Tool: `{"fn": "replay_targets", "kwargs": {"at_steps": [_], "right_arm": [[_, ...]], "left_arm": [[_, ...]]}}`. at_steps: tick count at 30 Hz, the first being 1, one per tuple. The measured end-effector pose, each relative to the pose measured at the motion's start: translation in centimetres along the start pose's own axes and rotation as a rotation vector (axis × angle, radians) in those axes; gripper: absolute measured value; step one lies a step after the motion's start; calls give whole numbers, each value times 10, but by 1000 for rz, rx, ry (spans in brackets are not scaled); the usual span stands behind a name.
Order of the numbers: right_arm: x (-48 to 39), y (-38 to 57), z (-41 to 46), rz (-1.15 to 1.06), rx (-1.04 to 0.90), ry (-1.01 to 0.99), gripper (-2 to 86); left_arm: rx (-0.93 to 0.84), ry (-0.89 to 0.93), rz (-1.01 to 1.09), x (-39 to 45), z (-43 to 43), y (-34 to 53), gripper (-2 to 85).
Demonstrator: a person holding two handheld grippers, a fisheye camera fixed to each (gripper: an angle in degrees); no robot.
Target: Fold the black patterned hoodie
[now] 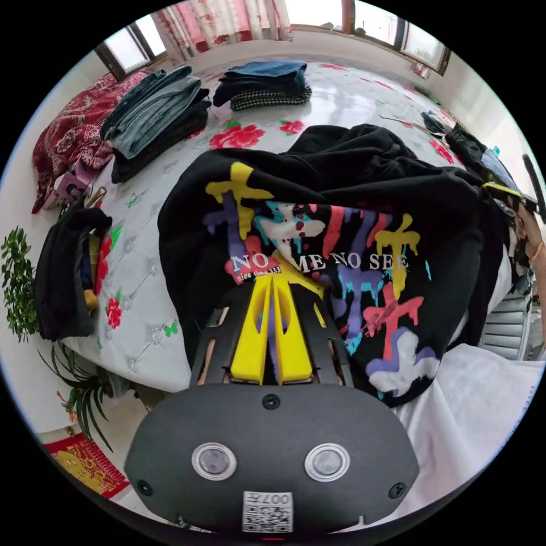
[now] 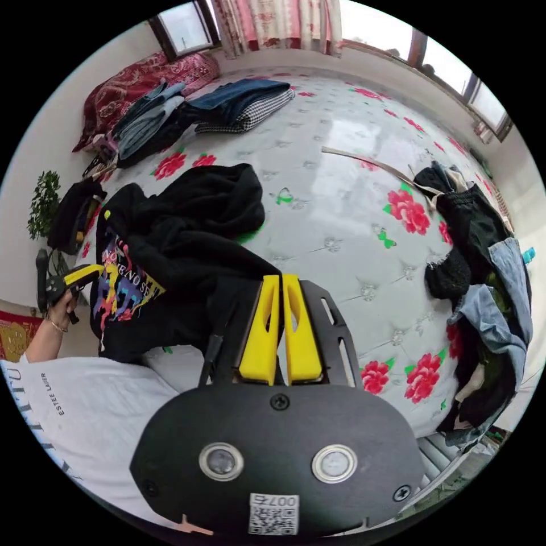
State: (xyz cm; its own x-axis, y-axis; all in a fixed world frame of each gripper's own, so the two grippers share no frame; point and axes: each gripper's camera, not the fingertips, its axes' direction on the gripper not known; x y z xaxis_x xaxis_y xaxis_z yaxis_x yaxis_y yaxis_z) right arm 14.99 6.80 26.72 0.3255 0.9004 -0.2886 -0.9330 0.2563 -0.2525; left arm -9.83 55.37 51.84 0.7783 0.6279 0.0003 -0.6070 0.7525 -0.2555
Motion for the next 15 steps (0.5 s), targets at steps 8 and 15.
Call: {"fn": "replay_targets", "kwargs": {"at_steps": [8, 15], "right_arm": [[36, 13, 1, 210, -124, -343, -1], [-110, 77, -74, 160, 233, -335, 0]], "left_arm": [[82, 205, 68, 46, -47, -21, -10], [70, 351, 129, 57, -61, -14, -10]]}}
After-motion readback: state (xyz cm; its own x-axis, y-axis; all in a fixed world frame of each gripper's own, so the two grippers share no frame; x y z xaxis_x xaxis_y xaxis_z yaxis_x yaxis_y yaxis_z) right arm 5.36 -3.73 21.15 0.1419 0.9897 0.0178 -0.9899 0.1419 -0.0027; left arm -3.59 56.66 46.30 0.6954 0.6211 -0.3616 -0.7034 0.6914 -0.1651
